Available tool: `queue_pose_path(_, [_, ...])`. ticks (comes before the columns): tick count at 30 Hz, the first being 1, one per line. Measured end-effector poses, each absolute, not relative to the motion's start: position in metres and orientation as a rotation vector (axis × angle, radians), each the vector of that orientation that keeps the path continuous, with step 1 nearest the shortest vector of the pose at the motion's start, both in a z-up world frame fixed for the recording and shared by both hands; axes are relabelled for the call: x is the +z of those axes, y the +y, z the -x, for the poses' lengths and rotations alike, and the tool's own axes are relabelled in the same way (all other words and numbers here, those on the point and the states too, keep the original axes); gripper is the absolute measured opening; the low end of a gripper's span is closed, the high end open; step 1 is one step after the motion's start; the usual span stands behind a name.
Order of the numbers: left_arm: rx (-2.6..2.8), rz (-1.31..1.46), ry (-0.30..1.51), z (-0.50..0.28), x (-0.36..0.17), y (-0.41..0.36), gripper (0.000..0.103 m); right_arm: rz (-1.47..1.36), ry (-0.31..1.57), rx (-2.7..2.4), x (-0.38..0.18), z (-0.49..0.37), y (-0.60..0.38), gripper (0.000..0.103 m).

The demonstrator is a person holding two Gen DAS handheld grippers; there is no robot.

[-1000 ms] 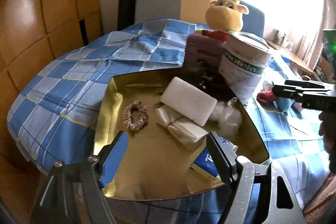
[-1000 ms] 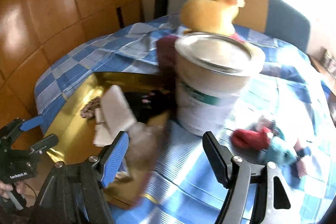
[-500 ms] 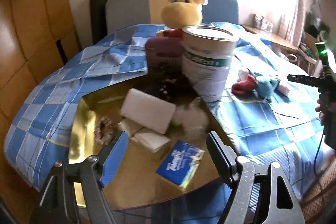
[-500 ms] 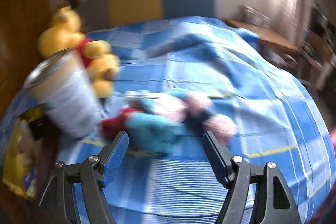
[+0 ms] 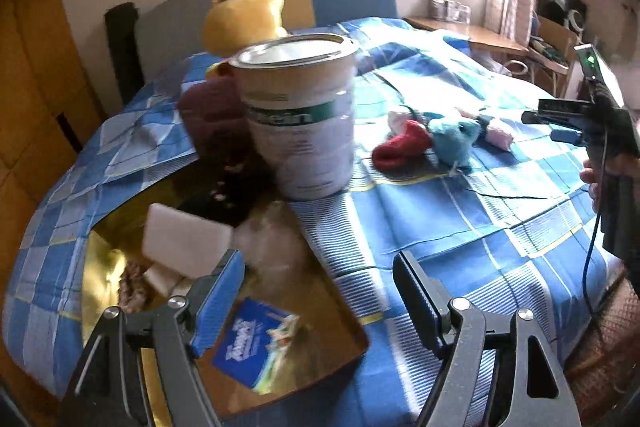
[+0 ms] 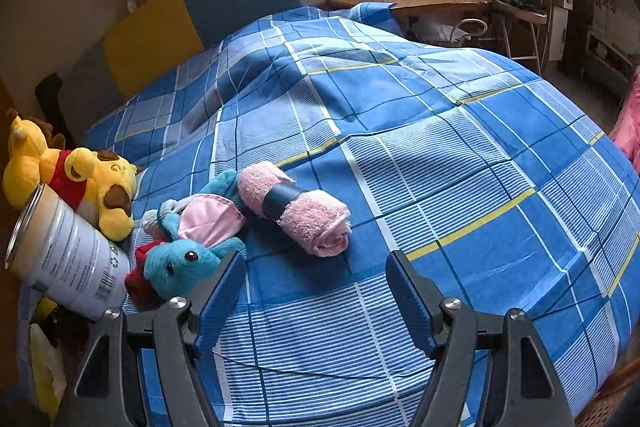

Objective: Organize soft objects
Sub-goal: 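Move both tools back to the plush toys on the bed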

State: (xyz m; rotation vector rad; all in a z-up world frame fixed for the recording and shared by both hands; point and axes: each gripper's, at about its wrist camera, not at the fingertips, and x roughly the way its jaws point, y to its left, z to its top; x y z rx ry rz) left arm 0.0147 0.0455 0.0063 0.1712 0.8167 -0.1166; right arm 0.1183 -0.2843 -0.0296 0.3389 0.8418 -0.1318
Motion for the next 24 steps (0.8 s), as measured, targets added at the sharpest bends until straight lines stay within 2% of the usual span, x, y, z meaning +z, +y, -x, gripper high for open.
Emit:
queue_pose_path(15, [-0.259, -0.157, 0.913, -0.053, -0.012, -0.008, 0.077, -0.436, 0.875, -0.16, -0.038, -0.118, -0.303, 0.074])
queue_pose_path(24, [-0.339, -0.005, 0.98, -0.094, -0.014, -0.038, 0.077, -0.509, 0.882, -0.147, -0.04, -0.117, -0.311, 0.074])
